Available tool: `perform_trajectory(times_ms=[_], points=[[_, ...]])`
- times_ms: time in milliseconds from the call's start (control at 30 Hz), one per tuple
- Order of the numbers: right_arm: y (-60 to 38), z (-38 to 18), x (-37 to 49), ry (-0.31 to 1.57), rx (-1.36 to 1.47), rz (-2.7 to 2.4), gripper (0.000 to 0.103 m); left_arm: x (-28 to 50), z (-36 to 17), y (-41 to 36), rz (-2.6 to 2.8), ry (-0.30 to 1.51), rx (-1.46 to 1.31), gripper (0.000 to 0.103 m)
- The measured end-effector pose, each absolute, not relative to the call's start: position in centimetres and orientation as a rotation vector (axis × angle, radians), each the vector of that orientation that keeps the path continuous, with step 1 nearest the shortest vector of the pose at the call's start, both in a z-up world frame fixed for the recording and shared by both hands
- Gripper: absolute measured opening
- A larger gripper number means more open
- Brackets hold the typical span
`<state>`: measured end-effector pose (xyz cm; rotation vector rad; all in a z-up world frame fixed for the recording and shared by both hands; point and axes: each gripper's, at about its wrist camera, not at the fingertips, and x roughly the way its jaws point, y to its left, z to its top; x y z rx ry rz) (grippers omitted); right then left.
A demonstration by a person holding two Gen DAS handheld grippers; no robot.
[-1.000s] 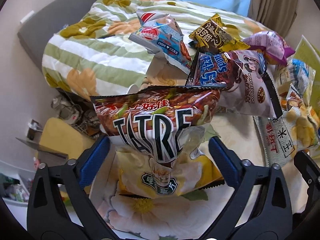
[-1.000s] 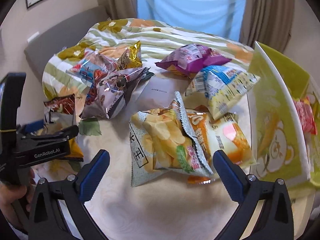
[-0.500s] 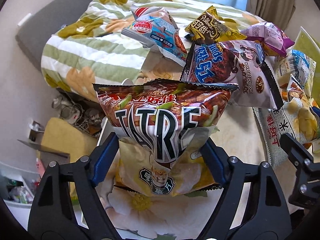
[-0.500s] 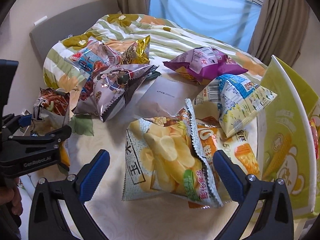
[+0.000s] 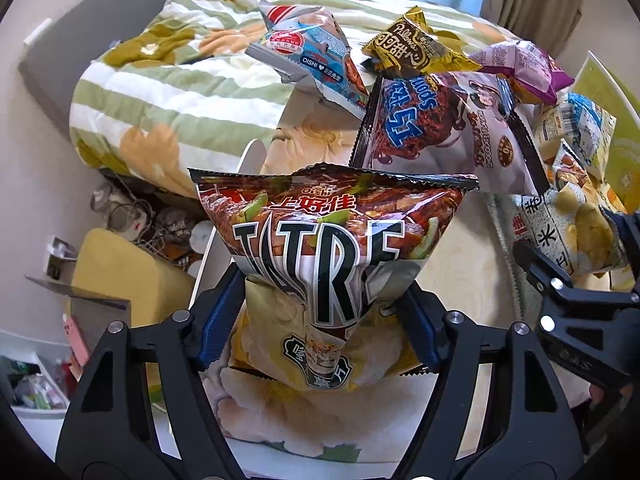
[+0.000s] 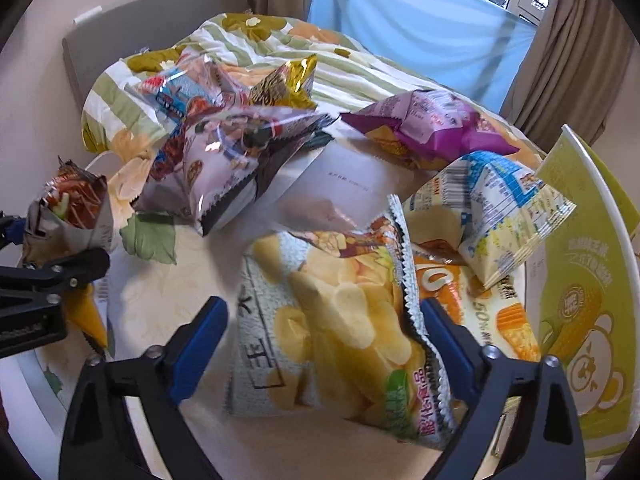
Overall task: Organize snacks
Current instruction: 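Grasp the TATRE chips bag with the left tool while the right tool grasps the potato chip bag, then carry both bags over the yellow box and open both tools to drop them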
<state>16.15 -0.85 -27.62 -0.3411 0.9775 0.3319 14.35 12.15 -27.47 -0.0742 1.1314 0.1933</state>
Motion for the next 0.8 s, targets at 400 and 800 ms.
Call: perform_trajectory(times_ms=[400,800], points=[[-1.6,-26.5,14.2,0.996,-0.297,0.304,0.070,13.8,-25.8,12.0,0.136,1.114,-0.091,0.068],[-4.0,-20.5,11.9,0.965,-0.179,0.247,0.070,12.6,-19.4,10.9,0.027,1.016,-0.100,0.068]])
